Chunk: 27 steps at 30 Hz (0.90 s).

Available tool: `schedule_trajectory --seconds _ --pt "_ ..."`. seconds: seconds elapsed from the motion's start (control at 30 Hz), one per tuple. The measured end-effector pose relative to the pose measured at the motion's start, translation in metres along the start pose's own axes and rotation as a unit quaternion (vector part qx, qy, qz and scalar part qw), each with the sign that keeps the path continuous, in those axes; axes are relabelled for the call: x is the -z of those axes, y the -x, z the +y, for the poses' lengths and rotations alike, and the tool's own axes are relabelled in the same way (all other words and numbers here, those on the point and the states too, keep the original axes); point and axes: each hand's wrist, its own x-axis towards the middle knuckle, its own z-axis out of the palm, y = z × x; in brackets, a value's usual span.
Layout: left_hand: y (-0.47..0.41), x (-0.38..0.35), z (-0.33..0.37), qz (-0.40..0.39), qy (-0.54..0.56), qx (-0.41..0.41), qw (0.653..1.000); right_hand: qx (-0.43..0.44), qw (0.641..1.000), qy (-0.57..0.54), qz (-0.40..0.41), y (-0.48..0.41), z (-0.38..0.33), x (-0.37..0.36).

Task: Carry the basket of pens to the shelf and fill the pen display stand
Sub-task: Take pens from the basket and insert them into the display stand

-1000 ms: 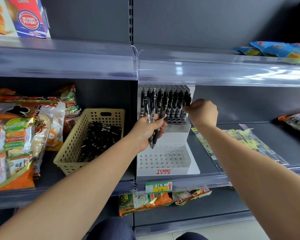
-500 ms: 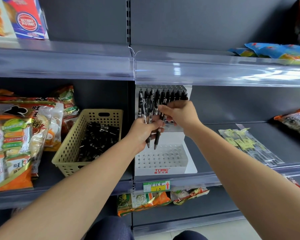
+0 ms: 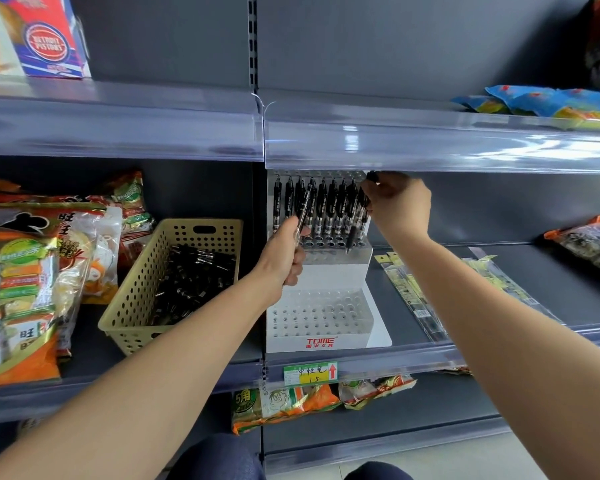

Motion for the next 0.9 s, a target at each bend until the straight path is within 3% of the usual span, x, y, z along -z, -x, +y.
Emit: schedule_trajectory --seconds 0.27,0.47,0.9 --pt "-0.005 -0.002 -0.004 0.022 -0.022 -0.066 0.997 0.014 0.997 -0.002 0.073 -0.003 -0.007 -0.003" --pt "-0.007 -0.001 0.0 0.033 0.056 -0.055 0.996 0.011 0.998 -0.011 0.061 -0.003 -0.011 -0.009" --pt "-0.006 0.003 -0.002 0.035 0.082 -0.049 0.995 0.006 0.996 0.085 0.006 0.003 0.008 -0.018"
